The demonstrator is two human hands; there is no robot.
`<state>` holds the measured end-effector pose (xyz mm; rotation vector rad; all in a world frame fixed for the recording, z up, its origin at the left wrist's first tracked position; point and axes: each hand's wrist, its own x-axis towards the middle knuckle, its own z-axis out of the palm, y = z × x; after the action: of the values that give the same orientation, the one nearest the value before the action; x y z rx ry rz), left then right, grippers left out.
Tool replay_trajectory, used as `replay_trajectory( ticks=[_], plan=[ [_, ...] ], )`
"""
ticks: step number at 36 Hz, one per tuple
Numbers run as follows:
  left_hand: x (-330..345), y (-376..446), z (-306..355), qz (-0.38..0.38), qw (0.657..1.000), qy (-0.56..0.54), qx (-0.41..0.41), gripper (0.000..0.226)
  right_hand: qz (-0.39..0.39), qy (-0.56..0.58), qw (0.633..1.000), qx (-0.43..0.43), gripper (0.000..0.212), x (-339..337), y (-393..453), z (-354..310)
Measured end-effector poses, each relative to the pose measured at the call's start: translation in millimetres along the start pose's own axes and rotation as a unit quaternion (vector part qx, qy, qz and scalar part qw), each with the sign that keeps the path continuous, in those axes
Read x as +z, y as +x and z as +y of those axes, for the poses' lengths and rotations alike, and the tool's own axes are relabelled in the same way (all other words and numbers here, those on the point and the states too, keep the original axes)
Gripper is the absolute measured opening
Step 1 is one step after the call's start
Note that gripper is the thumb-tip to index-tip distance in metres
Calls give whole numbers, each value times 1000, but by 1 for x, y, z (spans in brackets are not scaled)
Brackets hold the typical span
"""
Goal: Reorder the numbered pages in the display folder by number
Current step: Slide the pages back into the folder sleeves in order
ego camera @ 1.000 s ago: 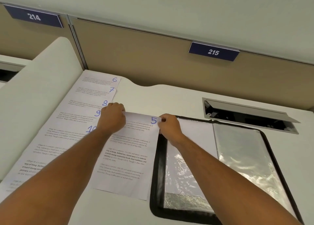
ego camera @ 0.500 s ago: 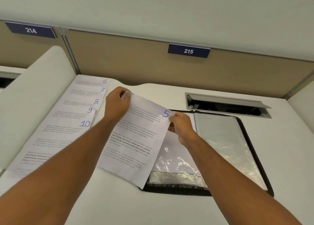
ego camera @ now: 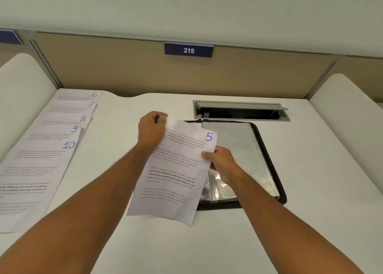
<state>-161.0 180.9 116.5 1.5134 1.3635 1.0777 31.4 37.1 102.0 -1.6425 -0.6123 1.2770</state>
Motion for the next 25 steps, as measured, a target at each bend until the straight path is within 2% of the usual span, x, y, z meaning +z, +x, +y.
replay_trajectory(
  ticks=[7,13,18,22,24,25],
  plan=[
    [44,-39,-3,-34,999,32,-23,17,62,8,998,6,13,-63,-11,14],
    [80,-86,-14,-94,993,58,-51,19,119,-45,992,10,10,-118,-22,32],
    [106,-116,-23,-158,978,21,-134,32,137,-98,986,8,16,-157,-31,51],
    [127,-139,-22,-163,962,-51,-214,27,133,-112,985,8,18,-187,-35,64],
    [136,-149,-24,-175,963,-29,-203,24,134,-113,984,9,19,-199,-38,70],
    [141,-152,-27,-188,967,7,-172,24,135,-112,984,8,19,-205,-40,72]
  ],
)
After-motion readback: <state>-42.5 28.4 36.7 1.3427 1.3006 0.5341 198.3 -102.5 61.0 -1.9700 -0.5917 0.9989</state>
